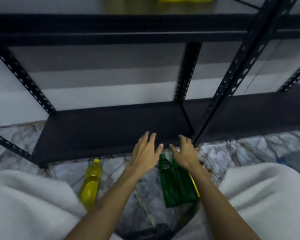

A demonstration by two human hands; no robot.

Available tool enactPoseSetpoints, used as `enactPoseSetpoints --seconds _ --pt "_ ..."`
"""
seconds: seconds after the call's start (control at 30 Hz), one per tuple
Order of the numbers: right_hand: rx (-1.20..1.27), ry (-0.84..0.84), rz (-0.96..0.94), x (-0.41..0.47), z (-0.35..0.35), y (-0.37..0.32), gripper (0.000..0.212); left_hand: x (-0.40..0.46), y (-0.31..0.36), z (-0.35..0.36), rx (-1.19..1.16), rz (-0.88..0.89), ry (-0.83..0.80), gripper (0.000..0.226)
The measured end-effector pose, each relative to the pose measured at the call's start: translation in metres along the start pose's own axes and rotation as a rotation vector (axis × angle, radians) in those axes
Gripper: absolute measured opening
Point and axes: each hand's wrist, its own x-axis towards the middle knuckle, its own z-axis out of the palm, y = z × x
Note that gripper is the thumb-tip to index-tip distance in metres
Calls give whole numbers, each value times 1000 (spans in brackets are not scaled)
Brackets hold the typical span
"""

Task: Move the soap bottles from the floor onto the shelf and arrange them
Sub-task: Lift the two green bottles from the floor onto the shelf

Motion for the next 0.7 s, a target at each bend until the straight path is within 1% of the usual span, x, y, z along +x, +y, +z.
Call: enactPoseSetpoints --seconds 0.07,0.17,0.27,0.4,0.47,0.53,0.6,0.7 --pt "-7 -71 110 2 26 30 66 0 -12 41 -29 -81 -128 65" --pt "-62 -201 269 -1 59 70 65 -8 -29 90 -38 -178 -254 63" --pt "-115 -299 341 -1 85 98 67 -13 -36 123 -30 -236 -369 61" --pt "-99 -305 402 8 107 120 72 -9 -39 157 -92 -308 -437 65" --pt "-80 -314 438 13 116 128 75 -9 -35 174 -113 -348 -472 69" --pt "-61 -303 469 16 124 135 74 -8 -28 190 -127 -373 -502 75" --pt "-72 -269 460 19 130 139 70 -7 -22 205 -130 -381 -518 81" --pt "-155 -255 424 27 135 146 70 -6 -15 223 -155 -416 -511 88"
